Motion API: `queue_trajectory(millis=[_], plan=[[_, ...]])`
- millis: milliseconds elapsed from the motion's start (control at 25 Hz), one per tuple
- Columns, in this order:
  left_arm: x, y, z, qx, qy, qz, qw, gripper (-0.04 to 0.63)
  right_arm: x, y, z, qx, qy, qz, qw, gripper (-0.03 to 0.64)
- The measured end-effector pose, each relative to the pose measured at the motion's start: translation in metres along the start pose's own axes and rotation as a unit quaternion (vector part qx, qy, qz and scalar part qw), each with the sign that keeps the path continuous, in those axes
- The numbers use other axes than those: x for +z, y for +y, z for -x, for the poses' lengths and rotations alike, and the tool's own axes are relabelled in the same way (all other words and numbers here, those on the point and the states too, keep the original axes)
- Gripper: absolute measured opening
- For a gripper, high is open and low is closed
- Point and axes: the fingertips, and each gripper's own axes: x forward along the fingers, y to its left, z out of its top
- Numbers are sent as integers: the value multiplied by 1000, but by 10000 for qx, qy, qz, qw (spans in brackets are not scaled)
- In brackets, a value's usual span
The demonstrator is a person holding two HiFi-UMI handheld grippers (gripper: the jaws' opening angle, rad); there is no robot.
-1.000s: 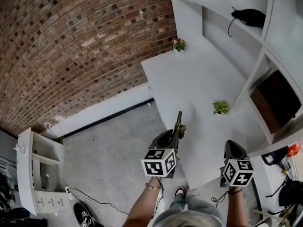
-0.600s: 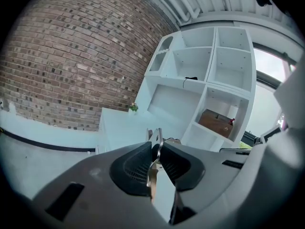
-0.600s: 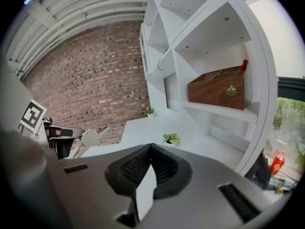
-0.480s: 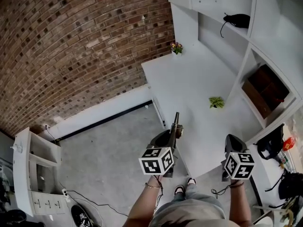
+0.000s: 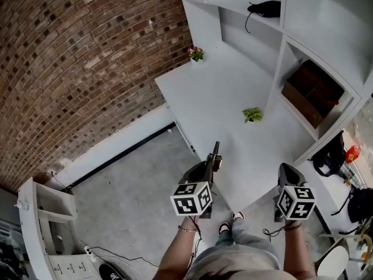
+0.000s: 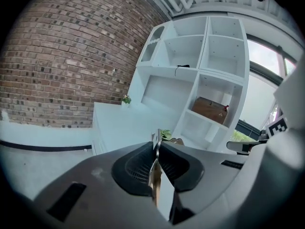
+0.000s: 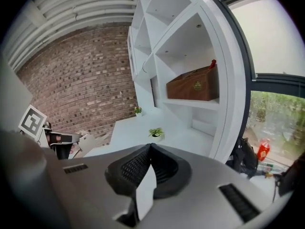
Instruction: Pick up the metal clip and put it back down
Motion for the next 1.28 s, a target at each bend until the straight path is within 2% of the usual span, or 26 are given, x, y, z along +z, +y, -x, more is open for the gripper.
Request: queue_trajectory(millis=[360,600,880,1280], plan=[[-37,-16,-52,-166,533,-183,9983,37,-41,-66,12,-651,313,-451,9964,2],[-61,-15,-78,-61,874,-781,9931,37,-63,-89,8,-831,487,-660,9932,2],[-85,-13,-102,139,1147,-1683,9789,37,-78,-108,1,-919,658,-763,9907,2],[-116,-20,-116,266,1415,-2490,9577,37,-89,-124,-4,-971,783,-826,9887,2]])
